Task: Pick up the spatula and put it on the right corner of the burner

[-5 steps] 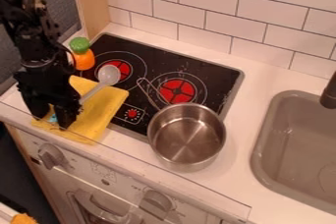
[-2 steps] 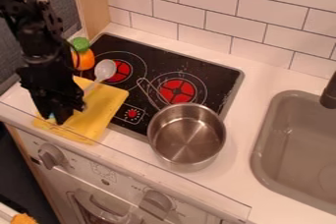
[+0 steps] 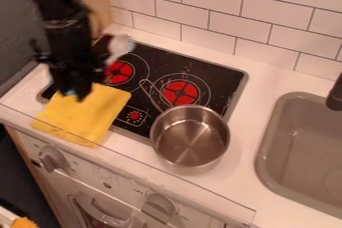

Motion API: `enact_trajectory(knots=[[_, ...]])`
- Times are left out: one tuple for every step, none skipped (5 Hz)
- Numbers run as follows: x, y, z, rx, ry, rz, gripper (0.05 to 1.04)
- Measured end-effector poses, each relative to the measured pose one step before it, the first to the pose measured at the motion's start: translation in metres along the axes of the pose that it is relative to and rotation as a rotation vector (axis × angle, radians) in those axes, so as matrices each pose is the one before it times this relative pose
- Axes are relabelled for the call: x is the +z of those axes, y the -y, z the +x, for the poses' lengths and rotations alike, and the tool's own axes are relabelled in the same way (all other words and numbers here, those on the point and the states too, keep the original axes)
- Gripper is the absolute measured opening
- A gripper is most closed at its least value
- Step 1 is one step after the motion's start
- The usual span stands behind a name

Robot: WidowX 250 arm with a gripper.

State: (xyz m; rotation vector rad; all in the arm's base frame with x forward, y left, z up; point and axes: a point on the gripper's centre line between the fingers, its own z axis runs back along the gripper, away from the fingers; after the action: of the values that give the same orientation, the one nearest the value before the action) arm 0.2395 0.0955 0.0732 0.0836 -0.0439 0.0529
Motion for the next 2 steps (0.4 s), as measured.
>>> enact_trajectory(knots=[[0.01108,0.04723,0.03504,-0.0338,0.0138,-0.0082,0.31],[-0.00372,0.02453,0.02612,0.0263,-0.0086,-0.0008,0.31]])
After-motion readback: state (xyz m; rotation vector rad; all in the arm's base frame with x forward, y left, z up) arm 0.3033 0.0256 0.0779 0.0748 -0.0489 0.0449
